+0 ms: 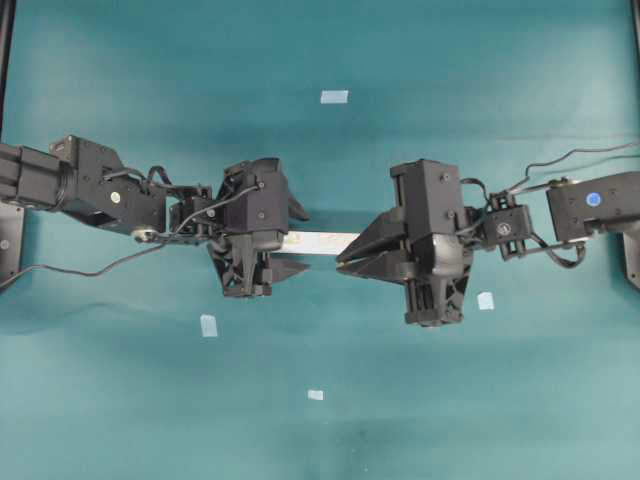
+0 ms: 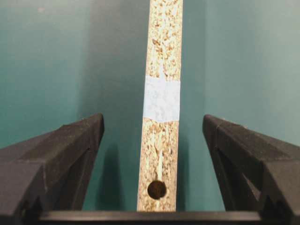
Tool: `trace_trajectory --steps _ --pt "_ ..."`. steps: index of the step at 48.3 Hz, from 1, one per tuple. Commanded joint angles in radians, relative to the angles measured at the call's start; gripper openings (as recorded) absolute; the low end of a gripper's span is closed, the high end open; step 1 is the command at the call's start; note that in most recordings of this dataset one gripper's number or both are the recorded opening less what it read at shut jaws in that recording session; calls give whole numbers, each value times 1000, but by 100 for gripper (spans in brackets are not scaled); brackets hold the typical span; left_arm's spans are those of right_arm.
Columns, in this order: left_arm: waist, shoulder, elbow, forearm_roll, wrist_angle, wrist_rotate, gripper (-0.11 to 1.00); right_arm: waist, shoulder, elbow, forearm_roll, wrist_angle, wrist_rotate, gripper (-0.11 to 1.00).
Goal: Move the wooden board into place and insert the rod into its hole.
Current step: 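Lift the peg with the right gripper and carry it toward the board, then position the held peg above the board's hole with the right gripper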
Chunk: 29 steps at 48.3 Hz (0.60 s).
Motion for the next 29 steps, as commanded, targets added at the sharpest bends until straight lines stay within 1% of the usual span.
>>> trace_trajectory --steps 1,8,12,26,29 --pt "-5 -17 -23 -2 -9 -3 79 -8 -21 8 -11 -55 -2 10" --pt "-9 -15 -21 -2 -9 -3 54 -25 -23 49 -11 -141 -2 10" --pt "-9 -14 -18 -2 -8 -3 44 -28 -26 58 -11 -160 -2 10" --pt "-9 9 -25 -2 -9 -3 45 -29 -41 86 -11 -161 -2 10" --pt "-9 14 -28 -2 -9 -3 43 -28 -44 98 -11 -164 -2 10"
